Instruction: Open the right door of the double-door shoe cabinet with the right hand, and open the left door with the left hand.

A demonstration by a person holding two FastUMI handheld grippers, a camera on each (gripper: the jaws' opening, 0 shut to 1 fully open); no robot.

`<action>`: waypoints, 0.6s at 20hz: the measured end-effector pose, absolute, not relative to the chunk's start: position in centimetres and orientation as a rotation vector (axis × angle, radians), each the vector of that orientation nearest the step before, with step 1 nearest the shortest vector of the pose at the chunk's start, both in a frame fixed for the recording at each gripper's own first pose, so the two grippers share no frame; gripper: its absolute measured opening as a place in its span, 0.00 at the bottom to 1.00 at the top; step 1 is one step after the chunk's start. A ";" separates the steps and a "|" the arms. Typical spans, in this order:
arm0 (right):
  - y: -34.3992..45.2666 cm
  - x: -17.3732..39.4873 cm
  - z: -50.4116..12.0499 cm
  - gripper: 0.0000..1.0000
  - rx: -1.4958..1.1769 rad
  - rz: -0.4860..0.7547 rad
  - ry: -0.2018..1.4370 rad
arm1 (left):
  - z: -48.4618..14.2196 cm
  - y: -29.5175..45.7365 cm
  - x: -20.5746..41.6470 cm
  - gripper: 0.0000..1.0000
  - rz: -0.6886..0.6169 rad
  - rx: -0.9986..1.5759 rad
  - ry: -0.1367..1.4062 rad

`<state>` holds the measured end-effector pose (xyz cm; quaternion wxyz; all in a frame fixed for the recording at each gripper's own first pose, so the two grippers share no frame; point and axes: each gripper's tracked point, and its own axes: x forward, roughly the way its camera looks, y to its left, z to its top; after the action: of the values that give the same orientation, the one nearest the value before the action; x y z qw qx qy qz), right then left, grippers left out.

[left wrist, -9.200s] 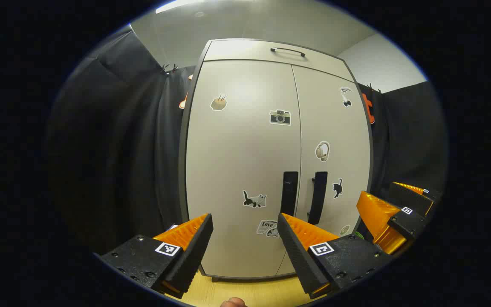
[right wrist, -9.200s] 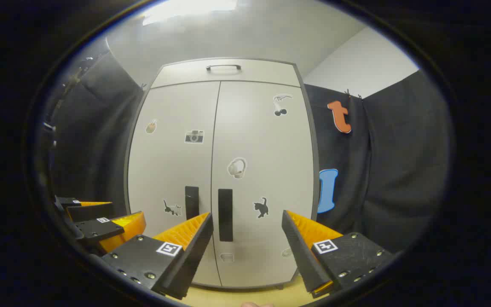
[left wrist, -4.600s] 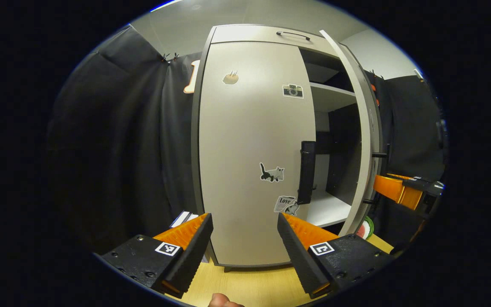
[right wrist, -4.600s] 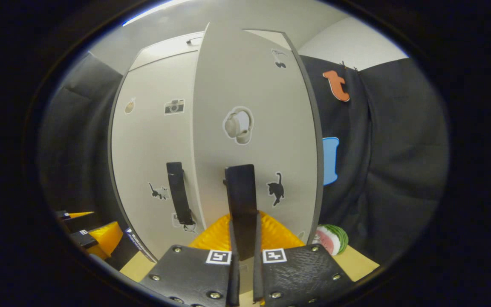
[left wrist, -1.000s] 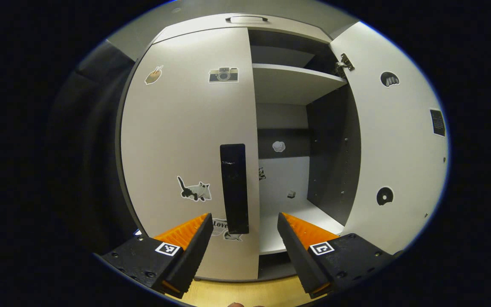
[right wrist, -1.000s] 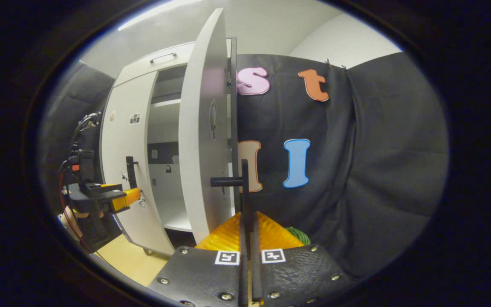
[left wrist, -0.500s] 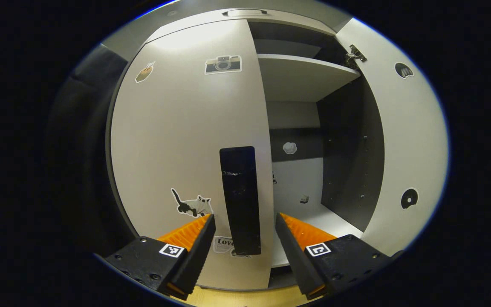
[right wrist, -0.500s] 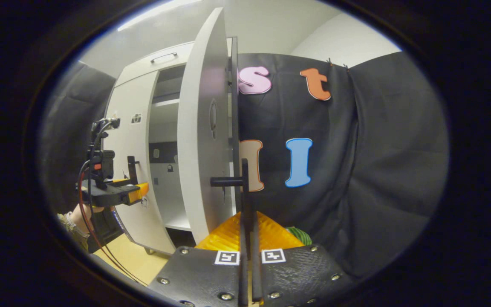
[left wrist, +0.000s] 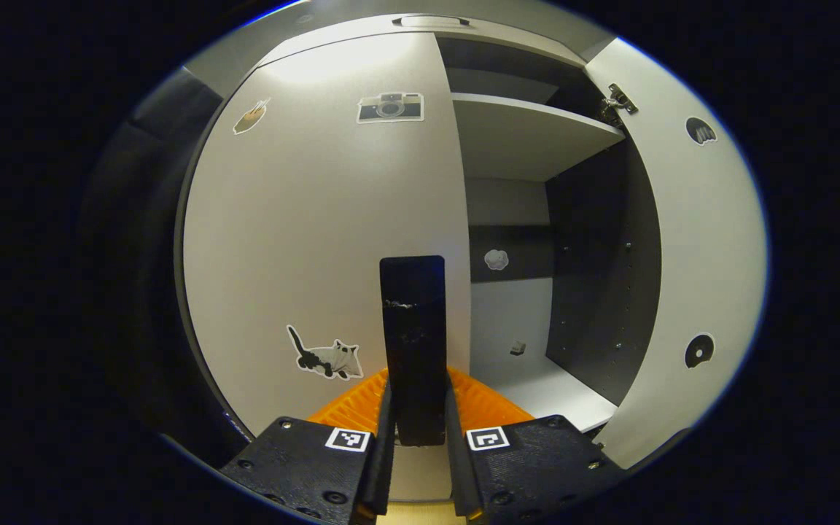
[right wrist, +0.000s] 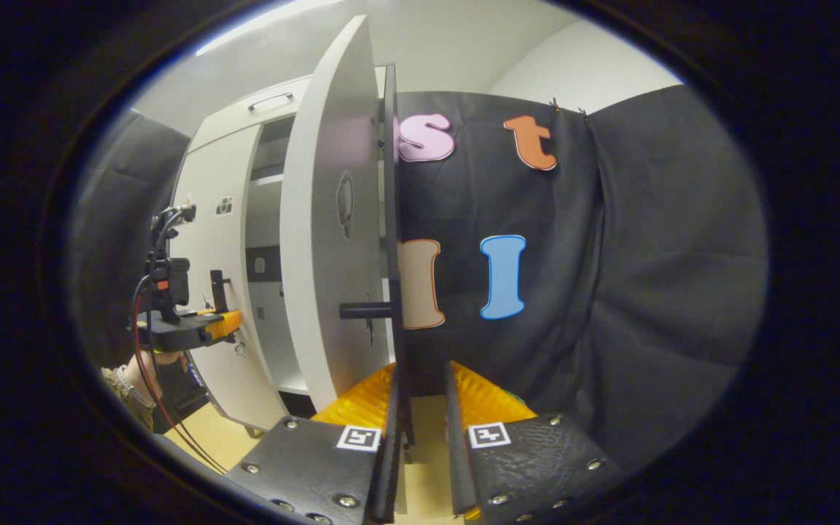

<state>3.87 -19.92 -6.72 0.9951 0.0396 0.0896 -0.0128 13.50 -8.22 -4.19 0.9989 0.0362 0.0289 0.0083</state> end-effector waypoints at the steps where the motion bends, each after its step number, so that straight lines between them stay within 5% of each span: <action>1: -19.9 3.8 -6.7 0.25 0.074 -0.026 0.180 | -4.3 -8.2 13.5 0.33 0.016 0.063 0.060; 12: -20.2 2.6 -7.2 0.26 0.047 -0.033 0.204 | -4.3 -7.8 11.2 0.22 0.012 0.008 0.099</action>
<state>2.63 -20.16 -7.16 0.9944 0.0236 0.1019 -0.0163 11.24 -7.77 -4.29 0.9987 0.0038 0.0495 0.0061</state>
